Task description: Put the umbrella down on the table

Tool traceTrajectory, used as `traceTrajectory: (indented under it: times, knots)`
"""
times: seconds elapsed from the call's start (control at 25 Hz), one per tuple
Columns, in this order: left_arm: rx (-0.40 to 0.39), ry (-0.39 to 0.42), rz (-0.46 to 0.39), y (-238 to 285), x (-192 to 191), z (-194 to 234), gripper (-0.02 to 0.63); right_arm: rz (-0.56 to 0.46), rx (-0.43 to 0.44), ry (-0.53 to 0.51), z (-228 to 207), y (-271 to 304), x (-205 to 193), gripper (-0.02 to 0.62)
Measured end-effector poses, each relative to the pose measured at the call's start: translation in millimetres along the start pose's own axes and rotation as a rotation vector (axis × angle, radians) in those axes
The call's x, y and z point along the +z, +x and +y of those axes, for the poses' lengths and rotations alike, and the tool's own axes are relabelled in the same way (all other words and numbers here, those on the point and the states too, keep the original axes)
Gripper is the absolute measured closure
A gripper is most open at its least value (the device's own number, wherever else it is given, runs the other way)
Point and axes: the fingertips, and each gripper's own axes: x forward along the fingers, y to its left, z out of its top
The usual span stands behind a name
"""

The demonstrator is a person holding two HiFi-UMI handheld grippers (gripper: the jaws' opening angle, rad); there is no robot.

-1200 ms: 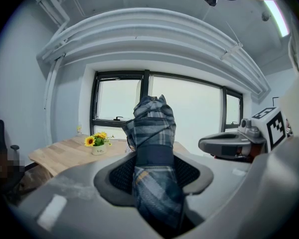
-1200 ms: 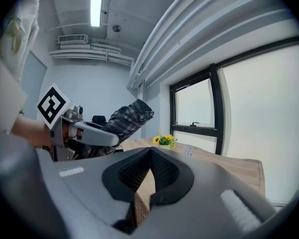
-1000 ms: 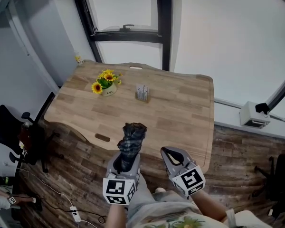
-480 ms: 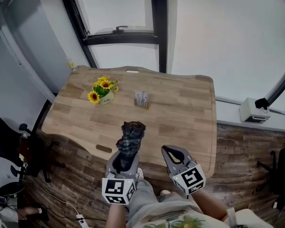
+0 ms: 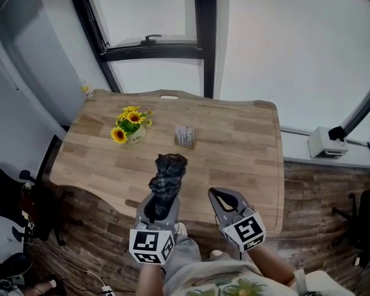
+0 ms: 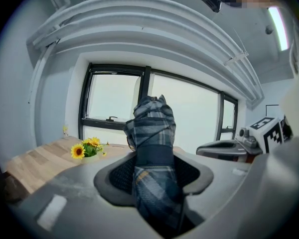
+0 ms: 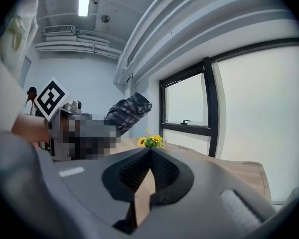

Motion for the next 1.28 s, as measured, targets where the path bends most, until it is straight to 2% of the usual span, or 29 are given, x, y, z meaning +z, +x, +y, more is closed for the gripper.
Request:
traceTrajectory:
  times: [0.4,0.92,1.28]
  knots:
    - [-0.043,0.009,-0.013,19.5,8.4,18.9,0.397,0.002,-0.026,-0.008,-2.5,27.7,2.0,0.597]
    - [-0.112,0.02,0.02,53.9,17.8,46.3,0.397,0.024,-0.079,0.018,-14.8,65.7,5.4,0.597]
    - [-0.168,0.069,0.046,81.3,23.9,61.4,0.397,0.035,-0.12,0.032,-25.7,91.4,5.3,0.597]
